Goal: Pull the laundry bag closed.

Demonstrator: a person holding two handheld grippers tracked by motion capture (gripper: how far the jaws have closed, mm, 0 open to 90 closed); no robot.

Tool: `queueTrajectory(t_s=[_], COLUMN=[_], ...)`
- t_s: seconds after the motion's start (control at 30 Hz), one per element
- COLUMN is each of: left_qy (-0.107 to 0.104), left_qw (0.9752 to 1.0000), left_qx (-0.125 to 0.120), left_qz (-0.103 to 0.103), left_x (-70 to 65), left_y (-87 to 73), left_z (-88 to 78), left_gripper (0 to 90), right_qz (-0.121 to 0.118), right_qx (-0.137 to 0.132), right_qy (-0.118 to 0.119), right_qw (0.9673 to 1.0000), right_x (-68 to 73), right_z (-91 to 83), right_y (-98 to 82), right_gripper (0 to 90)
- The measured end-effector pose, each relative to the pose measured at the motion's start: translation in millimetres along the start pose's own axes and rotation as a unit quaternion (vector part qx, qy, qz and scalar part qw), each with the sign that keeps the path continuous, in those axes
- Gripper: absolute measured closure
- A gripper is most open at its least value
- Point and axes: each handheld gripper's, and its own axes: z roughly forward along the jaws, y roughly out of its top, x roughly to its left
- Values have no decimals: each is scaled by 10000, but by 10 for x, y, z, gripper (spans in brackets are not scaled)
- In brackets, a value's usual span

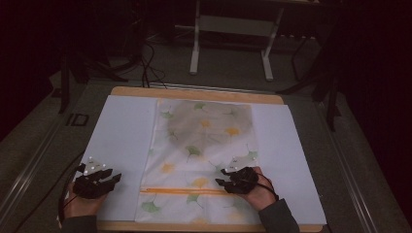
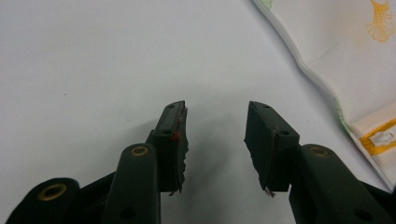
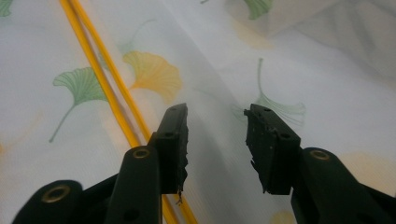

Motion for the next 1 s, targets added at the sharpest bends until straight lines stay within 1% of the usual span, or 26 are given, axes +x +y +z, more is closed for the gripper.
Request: queueTrajectory(t_s=[0.17,0.43,0.73,0.8,1.0], left_qy=[-16,-24,-34,-34,-2], left_qw=[10000,9999,9999,9999,9998], left_qx=[20,45,28,22,29], left_qz=[49,96,114,107,184], left_x=[-24,-33,-46,-48,-58], left_y=[9,15,20,20,27], left_z=[14,12,16,15,14], left_gripper=[585,588,593,595,591], right_qz=[-66,-231,-485,-523,-593], right_qx=[-18,-36,-47,-42,-66], right_qy=[55,146,304,338,413], right_qw=[10000,9996,9983,9981,9974], right_x=[45,129,263,286,339], right_z=[49,120,246,270,319], right_y=[52,186,362,393,466], right_gripper=[593,595,607,610,611])
